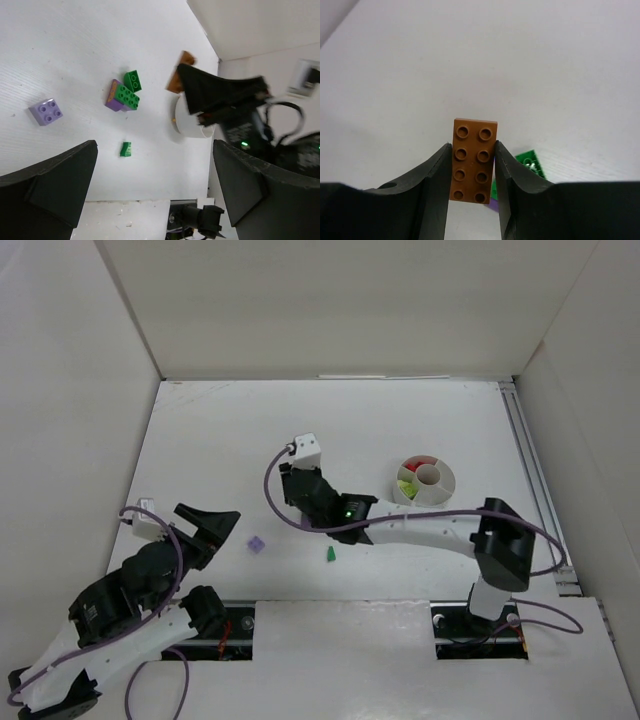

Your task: Sort the legos into containers by color

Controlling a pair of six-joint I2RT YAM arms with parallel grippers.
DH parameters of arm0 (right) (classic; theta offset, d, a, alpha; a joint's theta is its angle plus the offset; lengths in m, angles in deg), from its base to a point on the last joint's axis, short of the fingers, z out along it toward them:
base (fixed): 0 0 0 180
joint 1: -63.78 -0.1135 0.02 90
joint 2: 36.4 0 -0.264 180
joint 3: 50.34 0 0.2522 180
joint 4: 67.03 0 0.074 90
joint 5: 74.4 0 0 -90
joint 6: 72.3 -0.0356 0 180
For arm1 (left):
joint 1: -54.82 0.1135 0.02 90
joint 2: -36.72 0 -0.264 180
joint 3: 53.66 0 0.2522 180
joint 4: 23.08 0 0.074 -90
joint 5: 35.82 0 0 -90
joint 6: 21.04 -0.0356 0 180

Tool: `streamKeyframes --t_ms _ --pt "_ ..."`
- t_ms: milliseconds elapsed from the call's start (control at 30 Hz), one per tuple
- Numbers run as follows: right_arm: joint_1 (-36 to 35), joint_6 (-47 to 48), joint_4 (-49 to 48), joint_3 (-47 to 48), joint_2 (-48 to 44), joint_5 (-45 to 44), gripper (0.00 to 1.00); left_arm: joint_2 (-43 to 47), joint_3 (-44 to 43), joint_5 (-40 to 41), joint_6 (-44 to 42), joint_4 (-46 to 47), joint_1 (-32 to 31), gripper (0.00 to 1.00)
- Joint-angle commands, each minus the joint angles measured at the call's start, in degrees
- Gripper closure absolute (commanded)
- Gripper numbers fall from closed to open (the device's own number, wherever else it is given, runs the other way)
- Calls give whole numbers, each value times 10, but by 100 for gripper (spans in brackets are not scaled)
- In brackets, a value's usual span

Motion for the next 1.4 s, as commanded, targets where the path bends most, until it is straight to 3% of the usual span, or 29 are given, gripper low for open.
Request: streamKeyframes --t_ms 0,100,267,400,533,867,1367 --pt "12 86 -87 -52 -72 -29 79 -22 -14 24 14 -15 -2 1" --pt "54 115 -144 -157 -165 -18 79 -28 -14 30 28 -20 -2 1" --pt "193 130 -196 -339 -310 78 79 -41 -7 37 36 -6 -2 1" --pt "278 155 -210 -410 -410 101 78 -76 -1 42 21 29 -2 1" --pt "366 155 -210 -439 -448 138 78 -125 4 42 8 53 -2 1" --pt "476 163 -250 -466 -416 207 78 -174 28 28 -34 135 -2 1" --pt "470 145 -293 -513 -404 249 73 -284 29 0 -83 189 -2 1"
